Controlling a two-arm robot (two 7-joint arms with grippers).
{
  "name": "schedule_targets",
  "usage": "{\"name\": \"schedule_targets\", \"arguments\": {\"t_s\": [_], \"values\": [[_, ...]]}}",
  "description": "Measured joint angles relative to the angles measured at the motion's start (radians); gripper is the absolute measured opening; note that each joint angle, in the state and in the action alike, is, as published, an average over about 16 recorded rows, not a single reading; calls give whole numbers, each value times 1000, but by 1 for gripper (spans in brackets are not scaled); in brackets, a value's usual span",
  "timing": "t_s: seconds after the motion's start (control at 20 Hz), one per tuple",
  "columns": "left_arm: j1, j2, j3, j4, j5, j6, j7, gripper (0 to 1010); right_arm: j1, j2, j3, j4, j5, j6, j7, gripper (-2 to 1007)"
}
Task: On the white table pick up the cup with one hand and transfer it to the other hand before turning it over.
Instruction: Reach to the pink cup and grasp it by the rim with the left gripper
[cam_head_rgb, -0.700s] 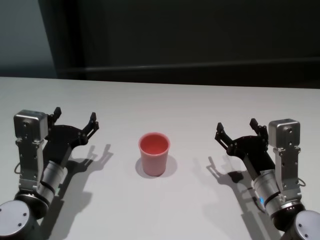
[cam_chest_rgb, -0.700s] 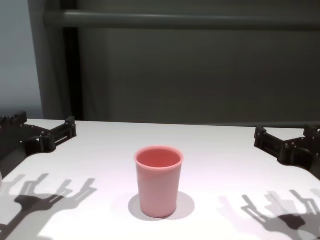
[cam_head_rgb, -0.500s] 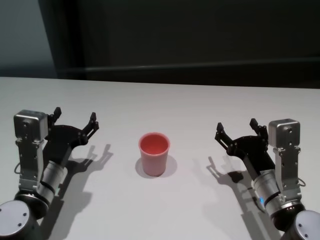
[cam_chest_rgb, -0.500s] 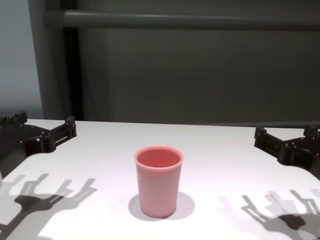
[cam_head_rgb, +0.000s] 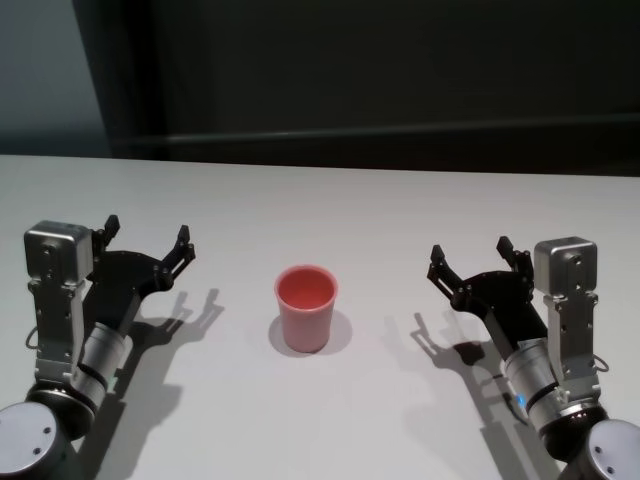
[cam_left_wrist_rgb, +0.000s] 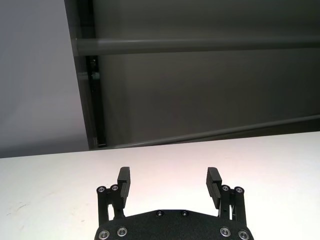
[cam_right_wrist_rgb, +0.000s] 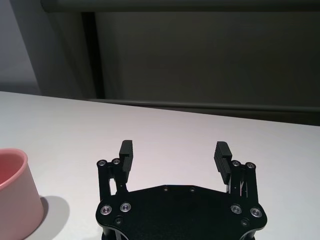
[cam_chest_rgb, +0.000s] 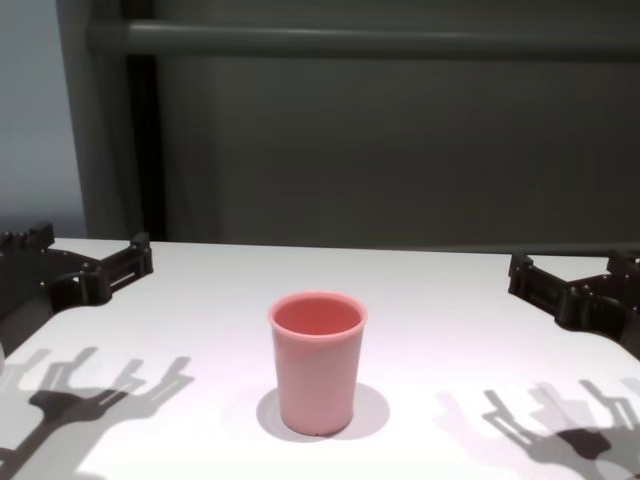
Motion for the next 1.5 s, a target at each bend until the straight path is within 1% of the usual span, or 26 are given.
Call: {"name": "schedule_targets", "arguments": {"t_s": [1.5], "values": [[0,0,0,0,0,0,0,1003,0,0,0,0,0,0,0,1000]]}}
